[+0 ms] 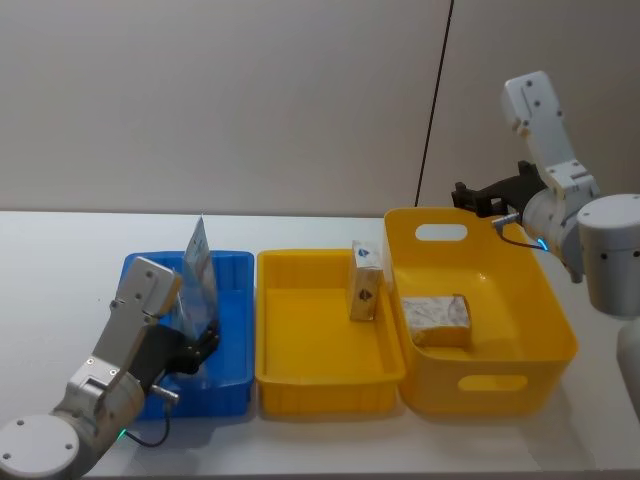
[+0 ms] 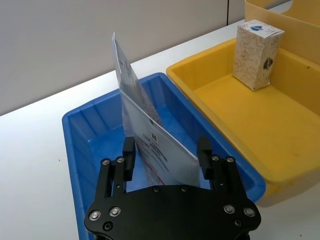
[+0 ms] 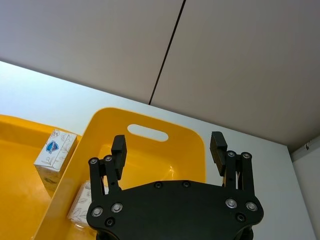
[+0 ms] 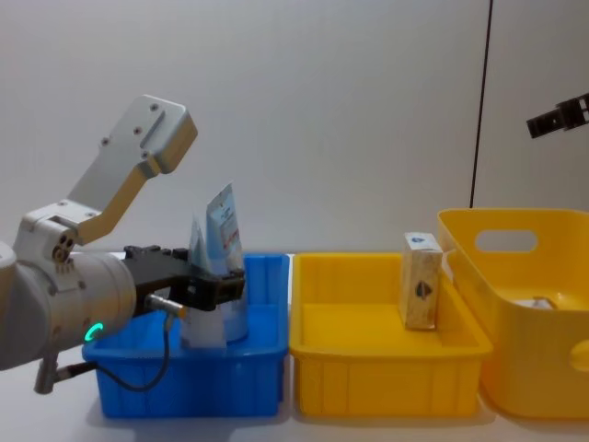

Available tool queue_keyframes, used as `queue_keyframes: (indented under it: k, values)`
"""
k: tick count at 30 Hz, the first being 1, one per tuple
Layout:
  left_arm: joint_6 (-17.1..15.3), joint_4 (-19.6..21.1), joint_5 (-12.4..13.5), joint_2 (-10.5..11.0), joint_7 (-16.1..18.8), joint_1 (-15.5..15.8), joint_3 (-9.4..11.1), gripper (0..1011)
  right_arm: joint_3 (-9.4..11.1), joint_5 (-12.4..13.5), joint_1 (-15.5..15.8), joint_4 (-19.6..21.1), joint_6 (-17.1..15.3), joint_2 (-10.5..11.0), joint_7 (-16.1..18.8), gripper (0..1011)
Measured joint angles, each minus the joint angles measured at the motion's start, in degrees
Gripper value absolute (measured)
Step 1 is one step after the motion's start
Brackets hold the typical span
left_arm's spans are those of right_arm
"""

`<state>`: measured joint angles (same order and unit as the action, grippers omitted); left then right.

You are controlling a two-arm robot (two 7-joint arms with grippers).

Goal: Bimanual collaborative sorting of washing and personal care products

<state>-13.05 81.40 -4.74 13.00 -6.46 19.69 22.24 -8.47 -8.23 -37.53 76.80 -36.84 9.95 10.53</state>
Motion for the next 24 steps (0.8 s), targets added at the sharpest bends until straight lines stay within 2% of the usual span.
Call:
queue_keyframes:
  k: [6, 9, 12, 14, 24]
  values:
    - [0.0, -0.1, 0.0, -0.1, -0.1, 0.0, 0.0, 586, 0.0, 0.0, 0.0, 0.0, 0.0, 0.0, 0.0, 1004]
    - [-0.1, -0.1, -0.1, -0.1, -0.1, 0.0, -0.1, 440, 0.0, 0.0, 0.0, 0.0, 0.0, 0.0, 0.0, 1004]
    - [-0.1, -0.2, -0.1, -0.1, -0.1, 0.1, -0.1, 381, 0.0, 0.0, 0.0, 0.0, 0.0, 0.0, 0.0, 1004]
    - [-0.1, -0.2, -0.1, -0.1, -0.1, 0.1, -0.1, 301, 0.0, 0.0, 0.0, 0.0, 0.0, 0.0, 0.0, 1004]
    - [-0.1, -0.2, -0.1, -0.2, -0.1, 0.1, -0.1, 230, 0.0, 0.0, 0.0, 0.0, 0.0, 0.0, 0.0, 1004]
